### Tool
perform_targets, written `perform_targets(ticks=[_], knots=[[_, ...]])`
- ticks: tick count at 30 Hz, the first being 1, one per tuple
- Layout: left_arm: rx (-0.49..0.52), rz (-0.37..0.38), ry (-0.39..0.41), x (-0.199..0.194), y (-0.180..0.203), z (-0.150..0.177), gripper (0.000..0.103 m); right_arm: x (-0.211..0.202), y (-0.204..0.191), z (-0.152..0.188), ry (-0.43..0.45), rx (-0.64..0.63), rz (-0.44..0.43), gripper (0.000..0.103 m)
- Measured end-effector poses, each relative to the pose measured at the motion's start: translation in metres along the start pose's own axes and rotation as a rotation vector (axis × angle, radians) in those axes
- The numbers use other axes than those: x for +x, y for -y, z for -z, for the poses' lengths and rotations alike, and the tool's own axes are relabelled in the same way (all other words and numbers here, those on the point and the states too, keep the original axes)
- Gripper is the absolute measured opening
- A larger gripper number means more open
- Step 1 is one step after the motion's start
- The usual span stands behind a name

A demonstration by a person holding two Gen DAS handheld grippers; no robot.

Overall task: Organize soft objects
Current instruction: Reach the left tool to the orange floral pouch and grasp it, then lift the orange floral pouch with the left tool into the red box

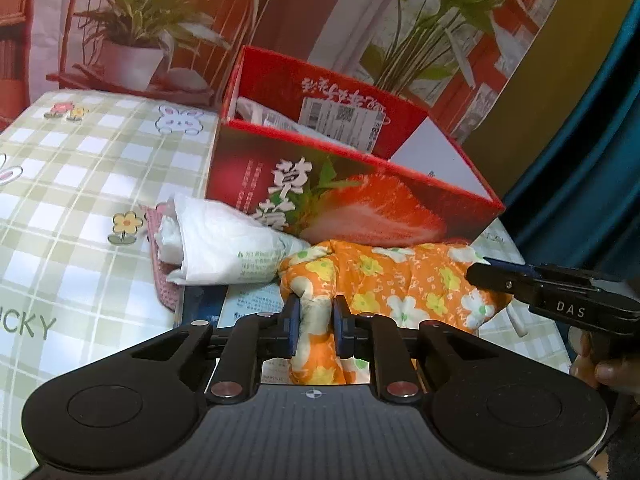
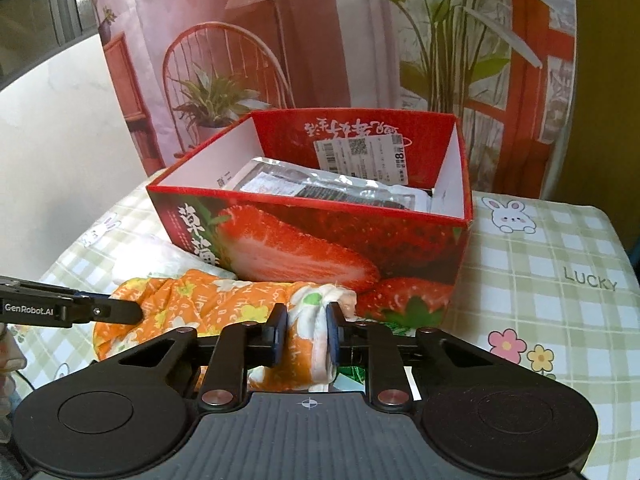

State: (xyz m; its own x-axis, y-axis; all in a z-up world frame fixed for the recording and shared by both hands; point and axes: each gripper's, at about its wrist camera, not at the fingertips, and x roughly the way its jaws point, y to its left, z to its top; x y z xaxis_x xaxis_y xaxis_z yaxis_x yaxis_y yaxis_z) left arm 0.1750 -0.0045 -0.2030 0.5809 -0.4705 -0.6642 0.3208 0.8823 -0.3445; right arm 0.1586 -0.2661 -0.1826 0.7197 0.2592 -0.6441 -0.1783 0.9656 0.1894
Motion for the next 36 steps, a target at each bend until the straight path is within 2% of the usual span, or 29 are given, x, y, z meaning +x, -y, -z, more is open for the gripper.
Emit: perform_targets(ticks=[5,14,24,30,33,36], knots=[[0.016,0.01,0.073,-0.014,0.001,-0.007,0.016,-0.007,-0.003,-0.004,0.019,-0.006,-0.019,0.015],[0.112,0.009,0.226,-0.039,0.017,-0.043,0.016,-0.031,-0.011,-0.035,0.131,-0.049,-0.044,0.013],[0.188,0.005,0.304,-0.03,0.03,-0.092,0.016,-0.037,-0.007,-0.07,0.212,-0.086,-0.019,0.012],[0.206,-0.025,0.263,0.011,0.032,-0.132,0.016,-0.012,-0.002,-0.099,0.241,-0.157,0.057,0.012],[0.199,-0.043,0.21,0.039,0.028,-0.146,0.016,0.015,0.006,-0.112,0.222,-0.163,0.091,0.012],[0.176,-0.059,0.162,0.065,0.022,-0.159,0.016,0.049,0.014,-0.124,0.164,-0.15,0.112,0.012]])
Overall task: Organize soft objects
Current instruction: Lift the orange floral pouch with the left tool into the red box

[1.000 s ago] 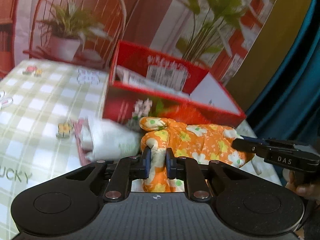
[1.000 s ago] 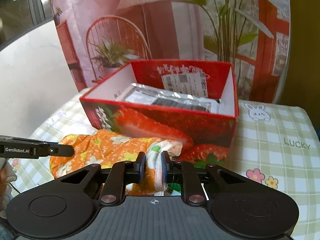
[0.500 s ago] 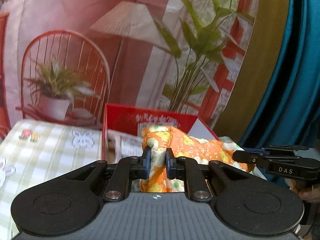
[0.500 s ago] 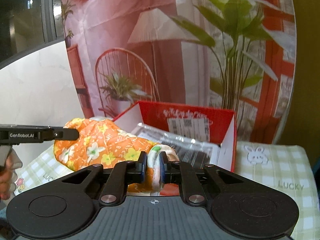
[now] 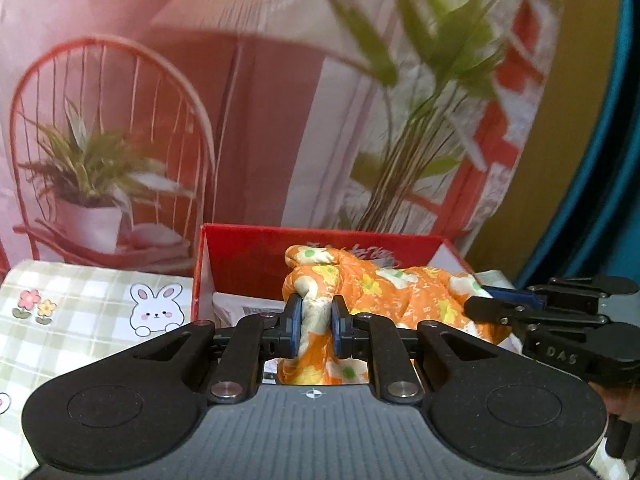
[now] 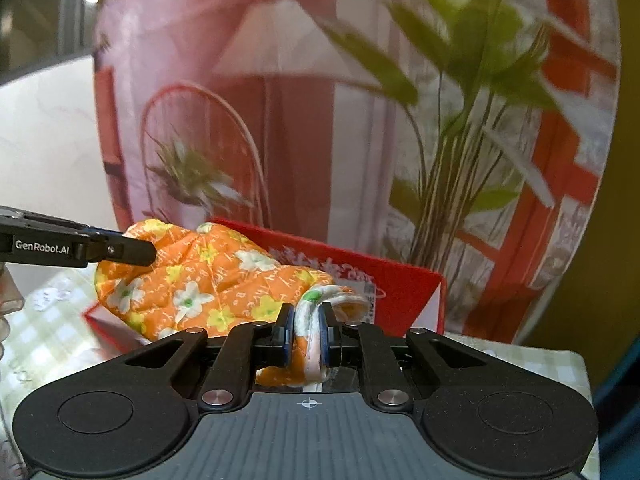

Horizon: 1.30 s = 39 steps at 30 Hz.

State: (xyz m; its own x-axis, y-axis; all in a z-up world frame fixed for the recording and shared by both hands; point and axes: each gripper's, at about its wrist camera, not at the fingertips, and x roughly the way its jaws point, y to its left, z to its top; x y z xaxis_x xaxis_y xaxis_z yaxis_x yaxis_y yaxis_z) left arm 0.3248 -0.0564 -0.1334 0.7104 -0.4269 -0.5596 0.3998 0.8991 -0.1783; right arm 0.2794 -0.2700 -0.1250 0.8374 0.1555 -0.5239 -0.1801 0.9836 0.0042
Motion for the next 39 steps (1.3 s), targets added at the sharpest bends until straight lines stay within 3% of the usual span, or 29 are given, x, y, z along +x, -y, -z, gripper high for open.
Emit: perform_targets(ticks=[7,10,14,36,39], knots=[[0.005,-0.024,-0.067,0.035,-0.011,-0.015,0.016,0.058,0.012,-0.007,-0.089,0.043,0.024,0.012],[-0.029,-0.053,-0.102,0.048,-0.015,-0.019,0.016,0.075,0.014,-0.007,-0.12,0.037,0.035,0.012],[0.005,-0.067,-0.135,0.062,-0.01,-0.016,0.016,0.093,0.011,-0.006,-0.163,-0.007,0.063,0.012],[-0.005,-0.081,-0.194,0.086,-0.017,-0.003,0.018,0.124,0.013,-0.001,-0.294,-0.002,0.123,0.012],[0.011,-0.087,-0.189,0.084,-0.014,-0.004,0.025,0.125,0.012,0.0,-0.294,-0.006,0.135,0.014]])
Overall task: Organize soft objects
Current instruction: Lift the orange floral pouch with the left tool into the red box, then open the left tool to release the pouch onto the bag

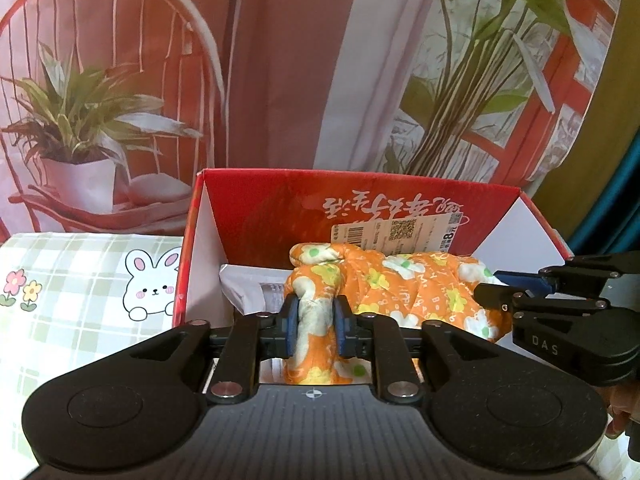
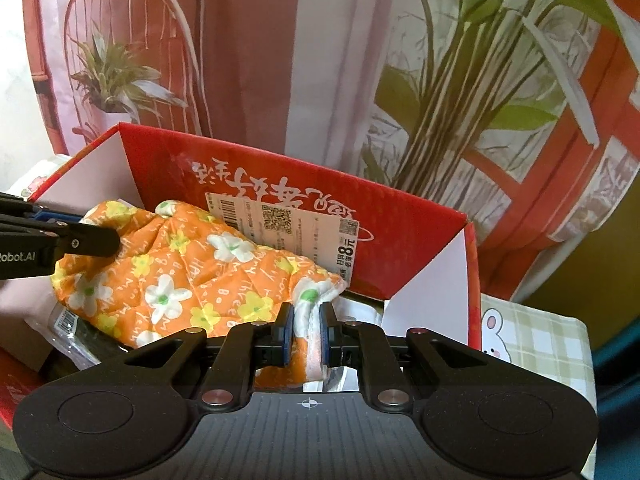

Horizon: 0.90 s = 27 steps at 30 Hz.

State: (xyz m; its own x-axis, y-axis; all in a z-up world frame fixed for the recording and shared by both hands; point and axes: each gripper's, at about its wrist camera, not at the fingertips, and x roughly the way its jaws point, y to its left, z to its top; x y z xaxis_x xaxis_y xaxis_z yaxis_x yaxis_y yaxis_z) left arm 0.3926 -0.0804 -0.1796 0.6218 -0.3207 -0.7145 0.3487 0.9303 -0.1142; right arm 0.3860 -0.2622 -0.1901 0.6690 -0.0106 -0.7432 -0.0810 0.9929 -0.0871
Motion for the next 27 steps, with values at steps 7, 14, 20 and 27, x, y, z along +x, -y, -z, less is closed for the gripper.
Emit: perform_targets(ticks=[7,14,20,27], knots=[[0.01,-0.012,0.041,-0.019,0.001,-0.004,0.071,-0.013,0.001,0.003,0.08,0.013,0.044,0.037],[0.02,-0.027,0.08,-0.047,0.001,-0.003,0.093,-0.038,0.006,0.004,0.155,0.049,0.026,0.068],[0.041,-0.031,0.116,-0.078,0.001,0.005,0.1,-0.067,0.007,0.015,0.198,0.093,-0.006,0.102],[0.066,-0.091,0.162,-0.116,0.0,0.024,0.103,-0.1,0.004,0.034,0.233,0.148,-0.026,0.103]])
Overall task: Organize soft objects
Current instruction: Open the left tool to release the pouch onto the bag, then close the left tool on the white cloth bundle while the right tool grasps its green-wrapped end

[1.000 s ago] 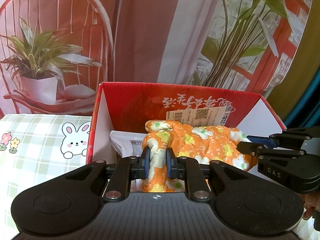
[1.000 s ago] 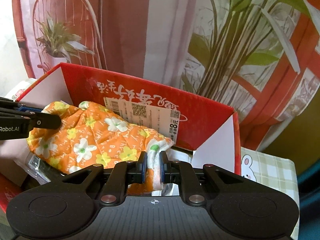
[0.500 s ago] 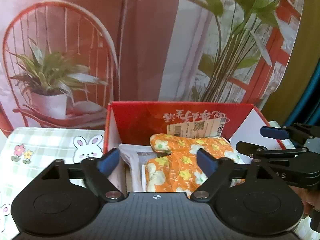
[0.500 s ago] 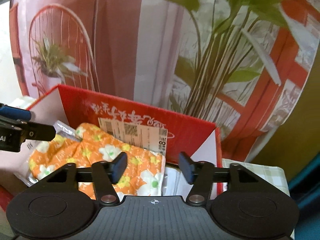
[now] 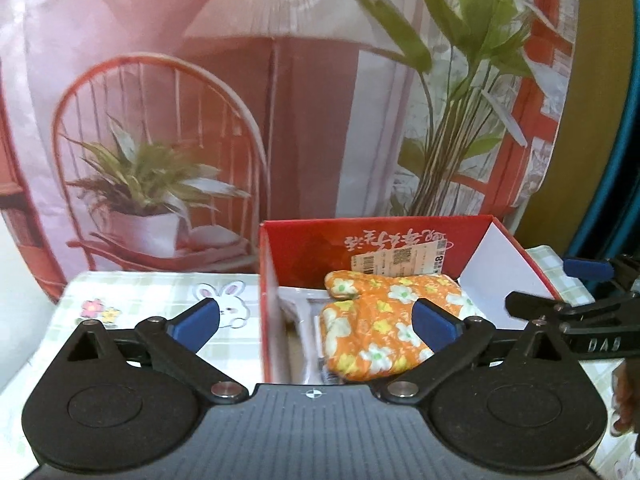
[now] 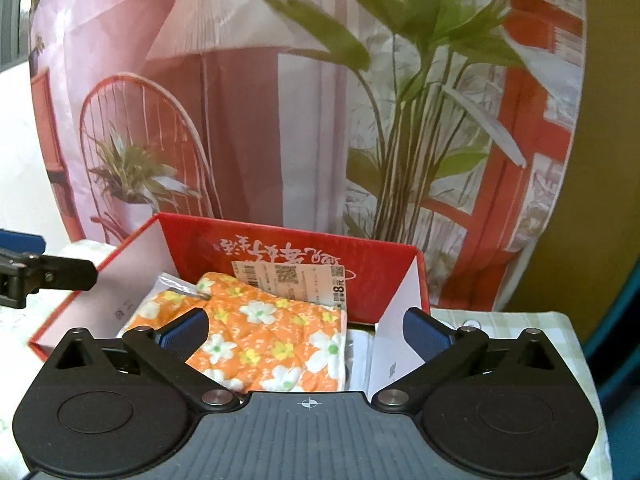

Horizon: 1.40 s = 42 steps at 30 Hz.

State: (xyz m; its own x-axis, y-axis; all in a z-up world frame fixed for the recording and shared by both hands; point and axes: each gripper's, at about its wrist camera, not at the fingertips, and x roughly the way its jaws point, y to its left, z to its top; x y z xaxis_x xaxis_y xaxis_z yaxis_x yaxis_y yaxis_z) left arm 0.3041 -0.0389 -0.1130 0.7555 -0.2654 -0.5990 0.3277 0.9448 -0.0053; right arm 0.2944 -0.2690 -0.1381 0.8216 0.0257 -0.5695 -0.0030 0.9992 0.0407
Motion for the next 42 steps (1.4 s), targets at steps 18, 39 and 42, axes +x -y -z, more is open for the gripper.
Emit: perform_targets(ticks=[18,39,42], knots=[[0.052,-0.046,-0.007,-0.058,-0.018,0.066,0.103,-0.068,-0.012,0.036,0.016,0.159,-0.13,0.103],[-0.086,0.011,-0.095,-0.043,-0.023,0.113,0.051,-0.065,-0.013,0.098,-0.087,0.136,-0.128,0.098],[-0.101,0.012,-0.112,-0.037,-0.024,0.118,0.048,-0.058,-0.011,0.097,-0.1,0.15,-0.153,0.078]])
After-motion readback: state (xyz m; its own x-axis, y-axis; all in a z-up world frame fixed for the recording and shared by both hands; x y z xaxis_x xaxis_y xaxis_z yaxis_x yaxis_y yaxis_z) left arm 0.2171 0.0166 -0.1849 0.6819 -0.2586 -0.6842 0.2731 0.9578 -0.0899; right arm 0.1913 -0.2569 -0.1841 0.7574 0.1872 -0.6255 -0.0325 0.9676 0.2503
